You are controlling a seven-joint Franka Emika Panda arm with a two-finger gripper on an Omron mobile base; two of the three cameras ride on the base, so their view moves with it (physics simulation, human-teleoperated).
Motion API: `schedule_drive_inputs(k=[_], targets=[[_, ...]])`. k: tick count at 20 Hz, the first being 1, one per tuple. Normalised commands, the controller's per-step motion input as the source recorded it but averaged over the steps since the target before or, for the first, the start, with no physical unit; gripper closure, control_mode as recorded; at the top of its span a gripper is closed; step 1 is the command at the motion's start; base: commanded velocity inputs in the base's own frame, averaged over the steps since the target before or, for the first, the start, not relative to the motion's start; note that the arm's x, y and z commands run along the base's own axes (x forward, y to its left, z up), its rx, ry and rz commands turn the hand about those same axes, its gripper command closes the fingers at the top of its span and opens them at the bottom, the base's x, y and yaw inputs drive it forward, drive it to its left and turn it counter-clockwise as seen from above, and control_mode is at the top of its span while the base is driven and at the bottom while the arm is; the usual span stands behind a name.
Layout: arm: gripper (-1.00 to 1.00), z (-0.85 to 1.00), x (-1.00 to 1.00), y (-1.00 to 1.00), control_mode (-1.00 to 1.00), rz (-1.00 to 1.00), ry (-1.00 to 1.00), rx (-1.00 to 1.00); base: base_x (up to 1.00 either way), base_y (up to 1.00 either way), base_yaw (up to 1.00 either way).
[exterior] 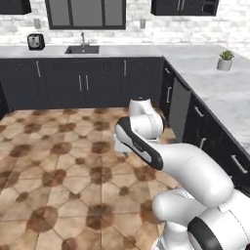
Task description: Take the chicken drumsticks from the pan and place one on each plate on the dining counter.
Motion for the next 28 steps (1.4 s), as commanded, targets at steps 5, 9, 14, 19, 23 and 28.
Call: schedule_drive_inputs(k=[5,9,14,19,23,28], targets=[[-1.0,0.0,0.0,0.0,1.0,0.0,0.0,0.0,1.0,0.59,-0.04],[-1.0,0.0,0.0,0.0,1.0,0.0,0.0,0.0,1.0,0.67,0.0],[-1.0,0.0,0.0,0.0,1.0,0.0,0.0,0.0,0.93,0.58,0.1],[-1.0,0.0,0.0,0.0,1.0,0.0,0.0,0.0,0.75,0.38,0.37],[-1.0,0.0,0.0,0.0,1.0,0.0,0.0,0.0,0.78,0.27,0.46],[-1.0,0.0,0.0,0.0,1.0,0.0,0.0,0.0,0.84,0.09,0.56]])
